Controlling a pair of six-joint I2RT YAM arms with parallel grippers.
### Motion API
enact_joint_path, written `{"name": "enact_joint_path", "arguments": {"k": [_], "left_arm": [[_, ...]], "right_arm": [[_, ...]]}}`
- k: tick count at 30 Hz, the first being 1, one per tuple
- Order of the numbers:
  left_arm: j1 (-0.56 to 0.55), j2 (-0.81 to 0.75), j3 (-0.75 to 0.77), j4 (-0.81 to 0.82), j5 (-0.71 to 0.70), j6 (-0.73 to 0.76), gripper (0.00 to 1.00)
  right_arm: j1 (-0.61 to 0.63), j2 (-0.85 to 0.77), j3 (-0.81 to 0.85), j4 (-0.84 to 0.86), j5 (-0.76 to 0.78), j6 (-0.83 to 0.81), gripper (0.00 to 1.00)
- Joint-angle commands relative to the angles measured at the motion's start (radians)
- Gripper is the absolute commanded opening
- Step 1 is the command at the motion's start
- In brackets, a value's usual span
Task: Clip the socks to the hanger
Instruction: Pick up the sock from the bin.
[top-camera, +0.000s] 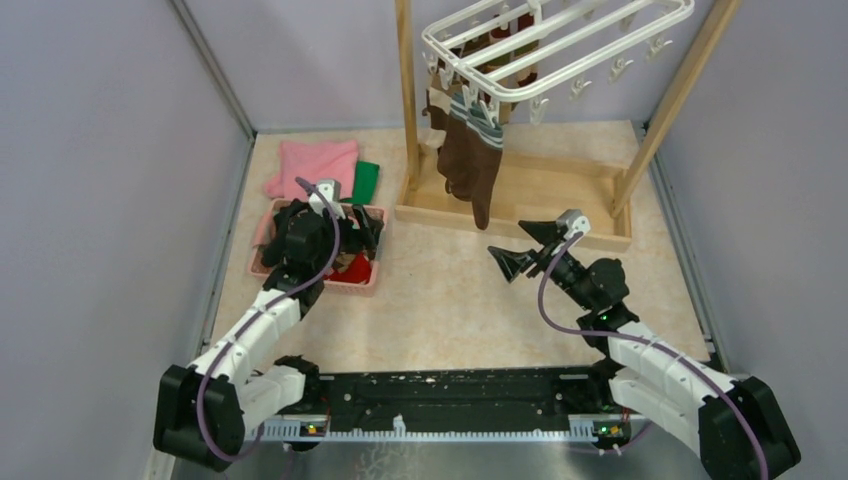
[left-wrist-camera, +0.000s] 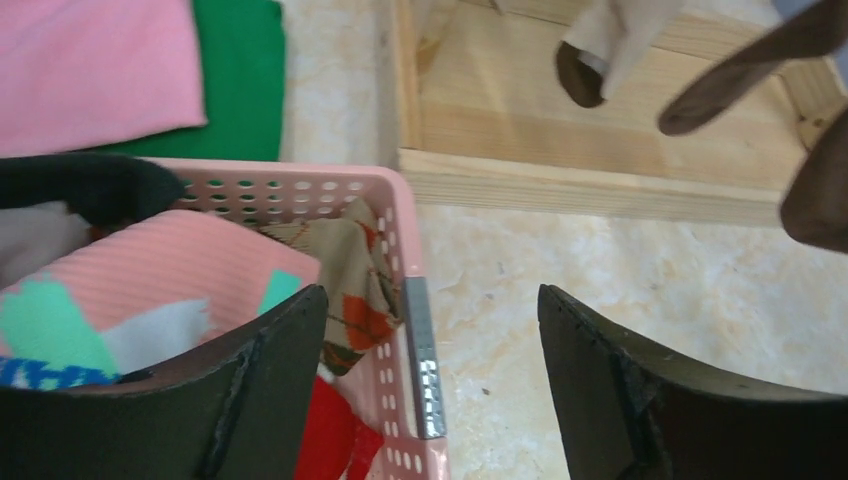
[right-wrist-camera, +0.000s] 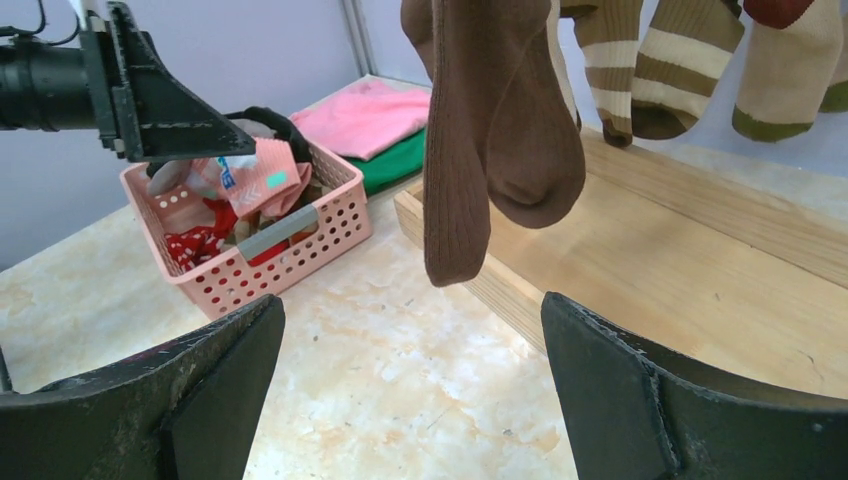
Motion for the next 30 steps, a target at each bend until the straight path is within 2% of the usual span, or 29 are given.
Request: {"name": "enact_joint_path", "arguments": {"k": [1,4,7,10,12,15,22,27,30], "left_arm": [[0.020,0.010,0.091,-0.093,-0.144,-0.085,0.77],[0.020,-0.024,0.119,-0.213,-0.309,-0.195,0.76],[0.020,-0.054,0.160,-0.405,-0.452,-0.307,0.74],[0.020,-0.075,0.163,-0.471,-0.523,-0.339,0.56],[0.020,-0.078,0.135,-0.464,-0.550,-0.345,0.51],[0.020,-0.057,0.107,-0.449,-0.579,-0.364,0.51],[0.025,0.035,0.101,-0.414,-0.644,-0.395,0.64],[0.056,0.094,0.072,-0.298,-0.612,-0.393,0.62],[0.080,0.109,0.042,-0.168,-0.547,-0.382,0.59]], "right_arm": [[0.003,-0.009,0.006,0.065,0.000,0.016,0.98],[0.002,-0.001,0.002,0.077,0.009,0.019,0.99],[0.002,0.020,0.003,0.091,0.011,0.029,0.98],[0.002,0.042,0.003,0.109,0.007,0.041,0.98],[0.001,0.049,0.004,0.115,0.003,0.047,0.98],[0.003,0.050,0.004,0.112,0.002,0.051,0.98],[0.003,0.036,0.004,0.098,0.010,0.045,0.98],[0.003,0.041,0.005,0.099,0.003,0.050,0.99],[0.002,0.036,0.005,0.095,0.004,0.050,0.98]]}}
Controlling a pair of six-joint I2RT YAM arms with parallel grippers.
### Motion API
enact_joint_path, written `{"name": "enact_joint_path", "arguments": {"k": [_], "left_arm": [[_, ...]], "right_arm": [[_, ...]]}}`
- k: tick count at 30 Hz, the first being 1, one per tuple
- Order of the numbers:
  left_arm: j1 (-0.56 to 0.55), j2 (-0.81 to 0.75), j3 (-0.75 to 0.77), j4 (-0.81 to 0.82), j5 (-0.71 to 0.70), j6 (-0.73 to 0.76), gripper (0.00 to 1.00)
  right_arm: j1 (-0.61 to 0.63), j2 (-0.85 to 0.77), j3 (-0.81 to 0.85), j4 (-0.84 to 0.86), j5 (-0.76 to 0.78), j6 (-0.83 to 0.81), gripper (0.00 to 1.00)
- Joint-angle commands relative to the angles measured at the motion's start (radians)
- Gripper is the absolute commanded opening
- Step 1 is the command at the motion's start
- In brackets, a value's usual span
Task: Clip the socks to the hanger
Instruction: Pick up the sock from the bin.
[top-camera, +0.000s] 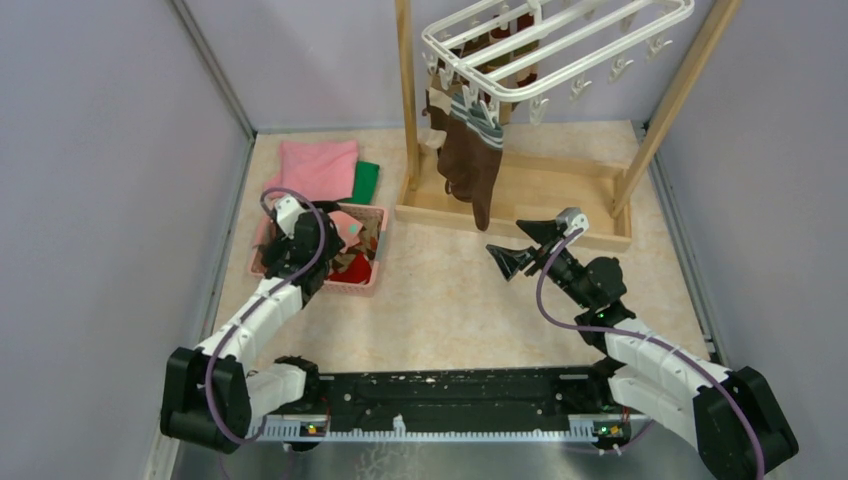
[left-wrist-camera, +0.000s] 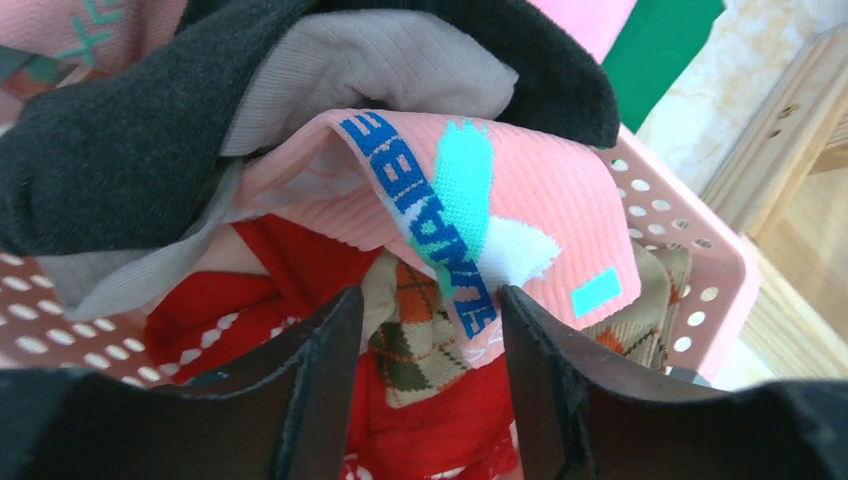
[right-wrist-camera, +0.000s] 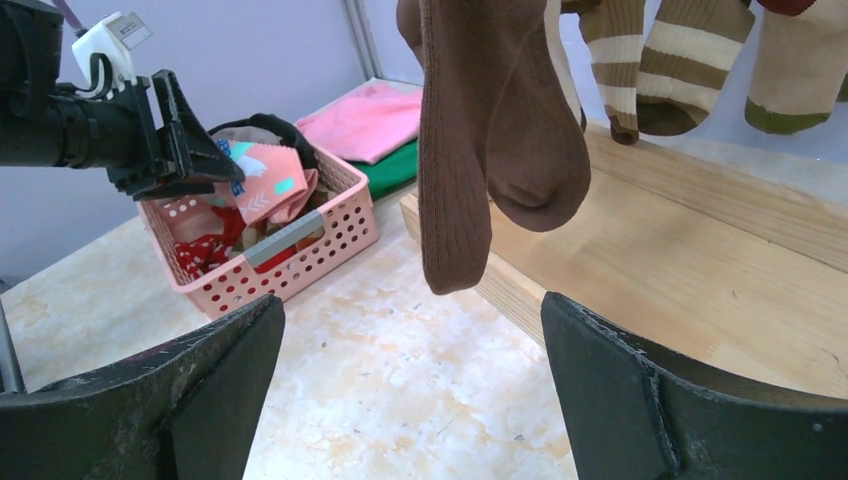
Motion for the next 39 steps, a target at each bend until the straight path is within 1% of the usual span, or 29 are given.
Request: {"name": "enact_joint_path", "arguments": {"k": [1,4,6,9,12,14,19,24,27,30,33,36,38,39], "left_arm": [[0.036,0.014,-0.040,0.225,0.068,-0.009,0.57],[0.056,0.007,-0.062,0.279,0.099,-0.024,0.52],[0.065,-0.004,-0.080,0.310,0.122,-0.032,0.46],[0.081,-0.024,-0.108,0.350,0.172,-0.032,0.24],[0.092,-0.058,-0.118,0.341,0.208,-0.034,0.07],[0.096,-0.090,-0.121,0.320,0.228,-0.034,0.00],[0.097,-0.196,-0.137,0.261,0.260,-0.051,0.00],[0.098,-0.264,-0.124,0.198,0.301,-0.075,0.00],[0.098,-0.291,-0.071,0.149,0.363,-0.062,0.00],[0.098,-0.325,0.014,0.053,0.401,-0.012,0.00],[0.098,-0.388,0.079,-0.004,0.402,0.048,0.00],[0.098,-0.452,0.108,0.011,0.441,0.102,0.00],[0.098,-0.474,0.117,0.056,0.547,0.149,0.00],[0.098,-0.476,0.118,0.088,0.636,0.166,0.00]], "right_arm": [[0.003,-0.015,0.006,0.035,0.002,0.011,0.98],[0.002,-0.013,0.005,0.035,0.002,0.013,0.98],[0.001,-0.011,0.005,0.036,0.000,0.014,0.98],[0.002,-0.005,0.007,0.043,-0.004,0.016,0.98],[0.002,-0.005,0.008,0.041,-0.005,0.017,0.98],[0.002,-0.005,0.007,0.041,-0.006,0.017,0.98],[0.003,-0.008,0.007,0.041,-0.007,0.018,0.99],[0.002,-0.009,0.008,0.040,-0.010,0.020,0.98],[0.002,-0.015,0.009,0.038,-0.012,0.020,0.98],[0.002,-0.017,0.011,0.040,-0.030,0.018,0.98],[0.002,-0.010,0.024,0.052,-0.112,0.006,0.98],[0.002,0.016,0.050,0.070,-0.207,-0.005,0.98],[0.002,0.042,0.074,0.099,-0.285,-0.006,0.96],[0.004,0.055,0.093,0.102,-0.324,-0.006,0.96]]}}
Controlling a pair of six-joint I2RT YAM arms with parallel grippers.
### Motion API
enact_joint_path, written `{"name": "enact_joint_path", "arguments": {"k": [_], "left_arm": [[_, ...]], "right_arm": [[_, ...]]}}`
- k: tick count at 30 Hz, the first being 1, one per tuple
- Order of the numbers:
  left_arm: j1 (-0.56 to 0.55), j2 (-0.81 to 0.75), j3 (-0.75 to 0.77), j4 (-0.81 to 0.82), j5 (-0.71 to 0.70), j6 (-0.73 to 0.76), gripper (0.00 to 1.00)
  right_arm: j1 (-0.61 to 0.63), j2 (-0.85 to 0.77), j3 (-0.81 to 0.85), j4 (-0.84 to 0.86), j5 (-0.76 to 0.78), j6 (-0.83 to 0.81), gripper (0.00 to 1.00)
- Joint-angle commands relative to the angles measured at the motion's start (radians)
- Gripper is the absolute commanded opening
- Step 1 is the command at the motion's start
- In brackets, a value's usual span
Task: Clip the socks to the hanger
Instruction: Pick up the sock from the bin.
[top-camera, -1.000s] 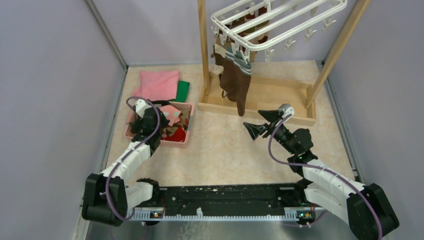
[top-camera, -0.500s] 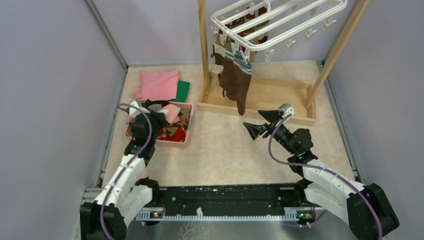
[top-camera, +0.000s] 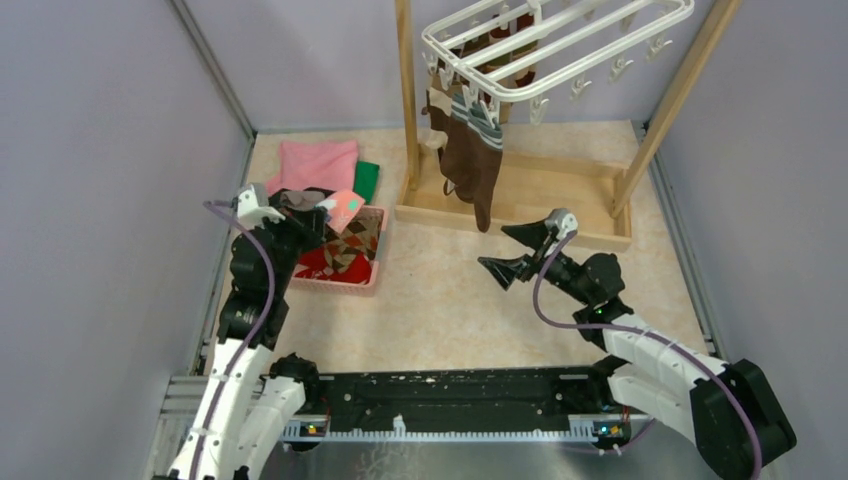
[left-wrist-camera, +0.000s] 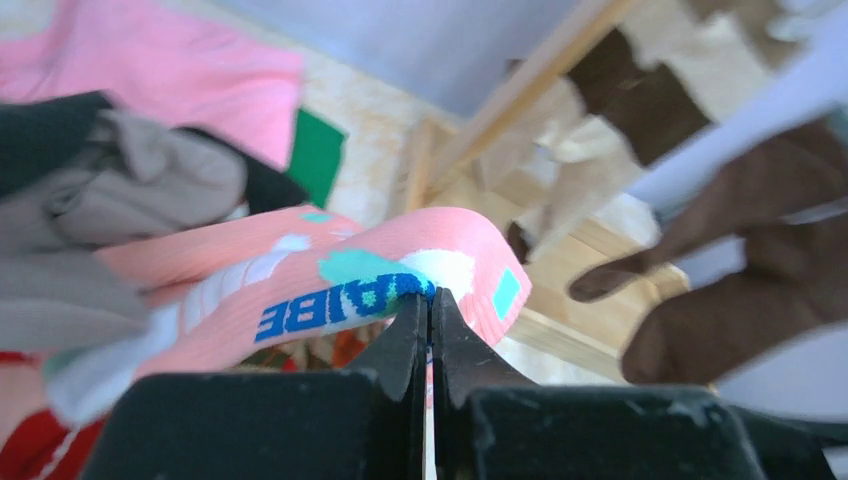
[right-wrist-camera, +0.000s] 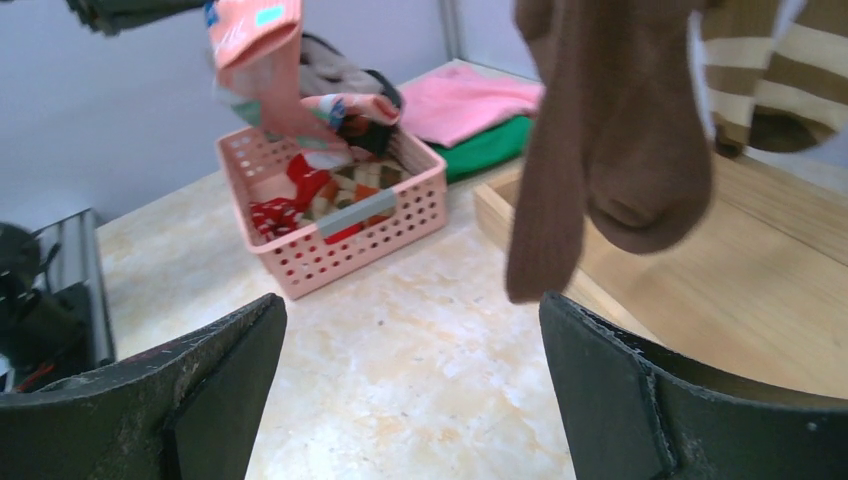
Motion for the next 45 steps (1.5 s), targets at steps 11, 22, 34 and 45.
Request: {"name": "enact_joint_path", "arguments": {"k": [11,22,34,45], "left_arm": [[0.004,0.005,0.053,0.290,0.591,0.138,0.00],[0.002,0.103,-0.046,0.574,0.936,-0.103,0.00],[-0.144,0.313,-0.049,0.744,1.129,-0.254,0.00],[-0.236,0.494,0.070,0.656,1.187,-0.171,0.00]], "right_arm": [[0.086,0.132,0.249,-0.084,-0.278,-0.152,0.95],[0.079,0.287,0.108,0.352,-0.384,0.000,0.97],[0.081,0.007,0.035,0.313,-0.311,-0.208,0.98],[0.131,0.020,0.044,0.208,-0.412,-0.373,0.95]]}}
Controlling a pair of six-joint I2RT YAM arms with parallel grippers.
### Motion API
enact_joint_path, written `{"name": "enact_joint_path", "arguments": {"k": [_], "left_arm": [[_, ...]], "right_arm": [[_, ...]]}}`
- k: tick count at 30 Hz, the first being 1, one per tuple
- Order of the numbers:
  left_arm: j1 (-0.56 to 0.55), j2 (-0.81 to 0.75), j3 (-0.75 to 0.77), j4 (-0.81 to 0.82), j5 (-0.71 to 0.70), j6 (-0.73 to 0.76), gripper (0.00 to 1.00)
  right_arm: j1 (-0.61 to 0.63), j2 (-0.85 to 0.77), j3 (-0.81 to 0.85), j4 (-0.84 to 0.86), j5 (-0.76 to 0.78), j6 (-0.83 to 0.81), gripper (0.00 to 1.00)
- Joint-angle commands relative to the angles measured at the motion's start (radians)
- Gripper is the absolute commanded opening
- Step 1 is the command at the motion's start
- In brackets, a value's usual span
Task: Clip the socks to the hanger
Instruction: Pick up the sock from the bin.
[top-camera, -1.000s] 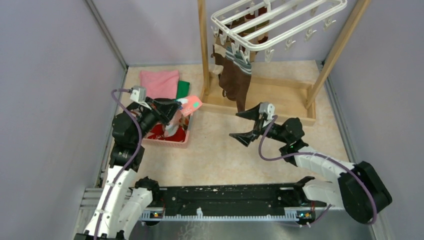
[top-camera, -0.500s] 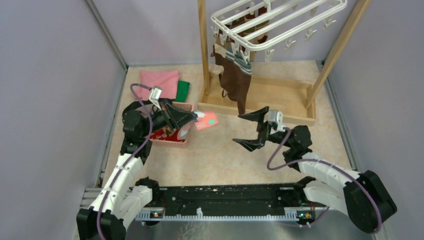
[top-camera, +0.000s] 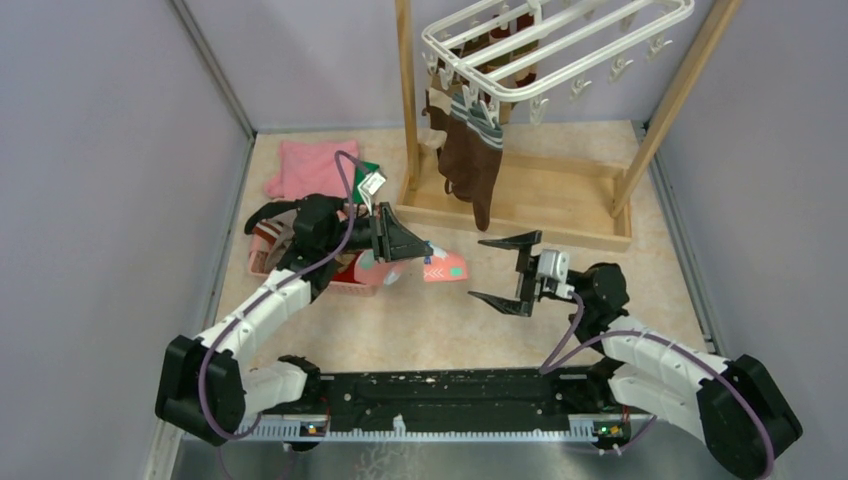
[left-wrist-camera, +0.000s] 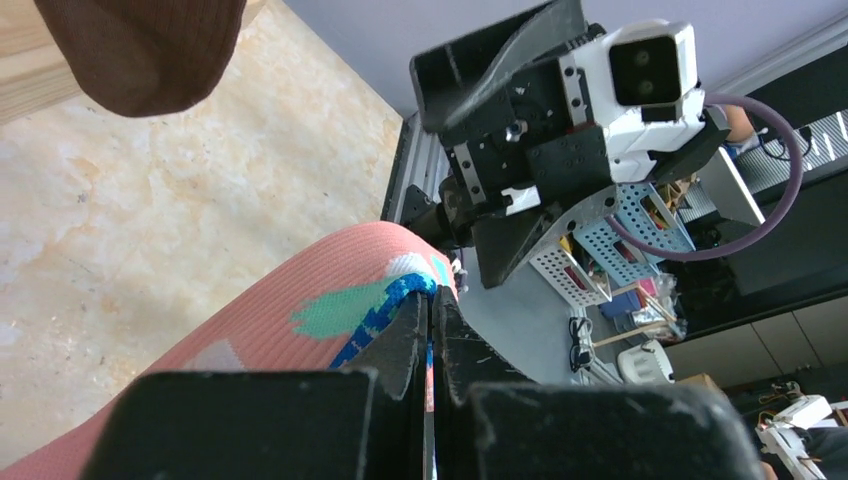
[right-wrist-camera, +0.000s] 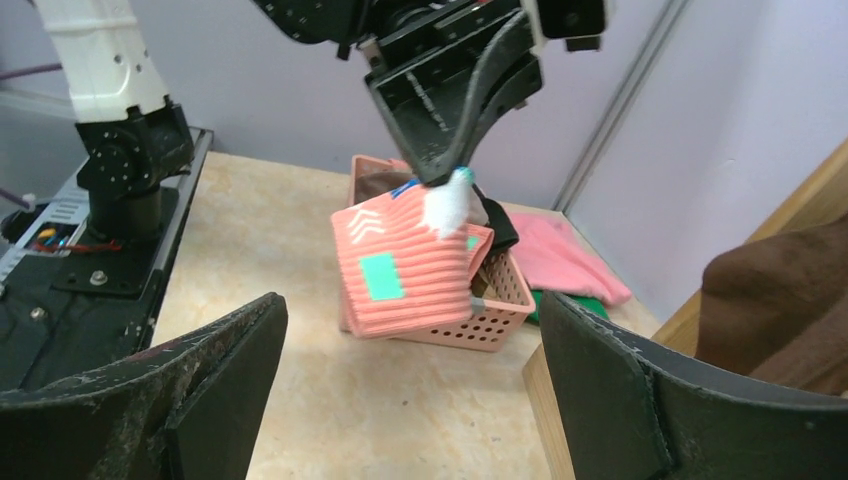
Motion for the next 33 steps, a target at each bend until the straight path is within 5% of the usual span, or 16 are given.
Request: {"name": "enact_joint_path", "arguments": {"k": [1,9,16,28,33], "left_arm": [[0.000,0.024,0.078,0.005,0.057,0.040,0.00],[-0.003,0.097,0.086,0.085,0.117,-0.045,0.00],[-0.051,0.136,0.068,0.189,0.109,-0.121,0.00],[-0.082,0.182,0.066,0.244,0.095,-0.160,0.00],[-0.082,0.203,0.056,0.244,0.092,-0.165,0.00]], "right_arm": [[0.040,0.005,0.035,-0.094,-0.036,-0.135,0.95],[0.077,0.019,0.054,-0.172,0.031,-0.215,0.91],[0.105,0.029,0.074,-0.225,0.104,-0.251,0.79],[0.110,-0.004,0.076,-0.215,0.110,-0.230,0.50],[0.110,-0.012,0.077,-0.200,0.098,-0.202,0.26]]}}
